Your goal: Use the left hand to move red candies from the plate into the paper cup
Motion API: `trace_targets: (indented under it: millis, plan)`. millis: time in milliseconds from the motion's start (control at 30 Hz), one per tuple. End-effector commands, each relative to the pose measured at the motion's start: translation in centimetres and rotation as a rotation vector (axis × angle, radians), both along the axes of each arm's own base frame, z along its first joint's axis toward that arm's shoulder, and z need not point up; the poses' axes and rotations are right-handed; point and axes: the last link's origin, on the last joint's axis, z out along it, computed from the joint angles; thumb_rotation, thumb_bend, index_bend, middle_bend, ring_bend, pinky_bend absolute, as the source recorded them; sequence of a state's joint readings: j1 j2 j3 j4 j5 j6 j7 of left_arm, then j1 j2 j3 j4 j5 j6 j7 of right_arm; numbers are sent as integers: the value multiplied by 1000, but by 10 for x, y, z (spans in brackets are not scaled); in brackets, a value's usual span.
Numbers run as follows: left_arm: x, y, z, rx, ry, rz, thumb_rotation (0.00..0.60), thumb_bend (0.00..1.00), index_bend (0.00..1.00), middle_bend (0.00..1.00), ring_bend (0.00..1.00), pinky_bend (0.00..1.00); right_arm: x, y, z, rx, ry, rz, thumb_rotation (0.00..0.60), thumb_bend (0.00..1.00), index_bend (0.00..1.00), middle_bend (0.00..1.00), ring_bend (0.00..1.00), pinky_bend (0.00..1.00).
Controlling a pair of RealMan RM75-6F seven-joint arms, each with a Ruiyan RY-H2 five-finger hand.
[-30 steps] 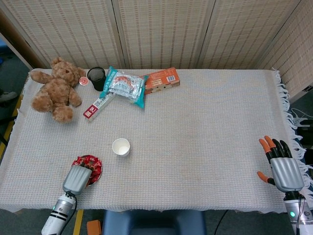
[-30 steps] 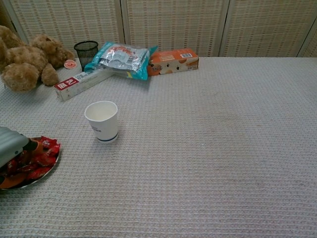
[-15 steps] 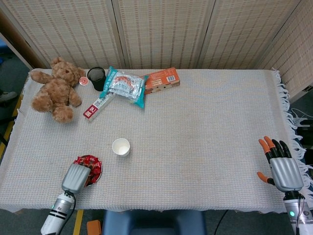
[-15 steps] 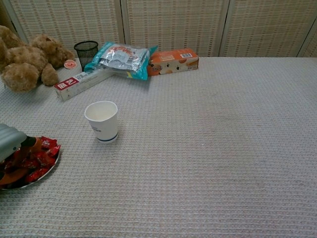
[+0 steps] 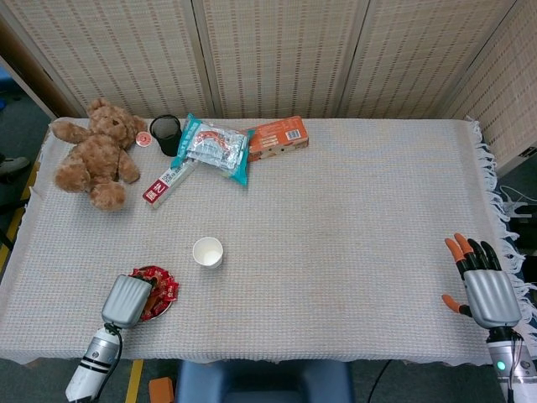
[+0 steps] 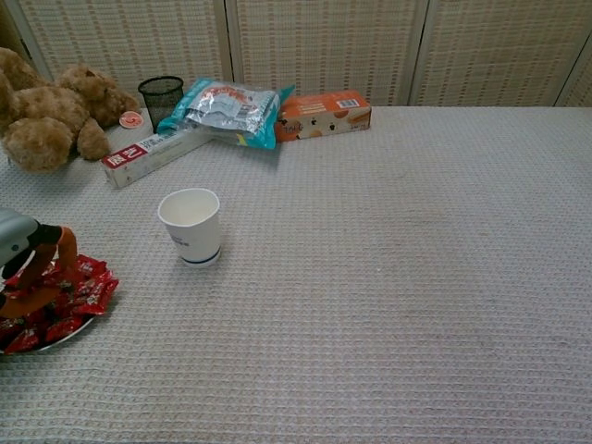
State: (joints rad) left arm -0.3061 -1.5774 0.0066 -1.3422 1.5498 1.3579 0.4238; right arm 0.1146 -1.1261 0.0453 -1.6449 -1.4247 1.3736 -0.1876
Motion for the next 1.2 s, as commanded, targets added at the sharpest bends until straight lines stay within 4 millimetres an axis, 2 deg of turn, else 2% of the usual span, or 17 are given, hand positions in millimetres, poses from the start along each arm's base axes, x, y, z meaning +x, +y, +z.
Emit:
trace_targets:
  millis: [33,200,367,633,867,1033,1100,1200]
  plan:
    - [4,8,11,27,-27,-13,600,736,757,715,665,1000,0,-1,0,-1,1,-3,600,84,0,0,0,0]
    - [14,26,25,66,-83,-30,600,740,757,714,665,1000,-2,-2,-1,-2,5,-12,600,84,0,0,0,0]
    - [38,46,27,88,-126,-81,600,740,757,714,665,1000,-3,-5,-3,2,10,-24,600,84,0,0,0,0]
    - [79,70,5,96,-112,-166,600,739,757,718,664,1000,-5,-6,-3,7,15,-36,600,84,0,0,0,0]
    - [96,82,-10,94,-69,-184,600,732,751,712,665,1000,-6,-7,-2,5,12,-44,600,84,0,0,0,0]
    - [96,87,-18,70,-18,-167,600,693,667,652,662,984,-7,-7,-1,0,10,-48,600,84,0,0,0,0]
    - [95,87,-20,65,7,-169,600,639,579,600,652,963,-8,-7,0,0,10,-49,600,84,0,0,0,0]
    - [95,87,-21,59,19,-166,600,592,513,557,643,946,-7,-7,-1,0,9,-49,600,84,0,0,0,0]
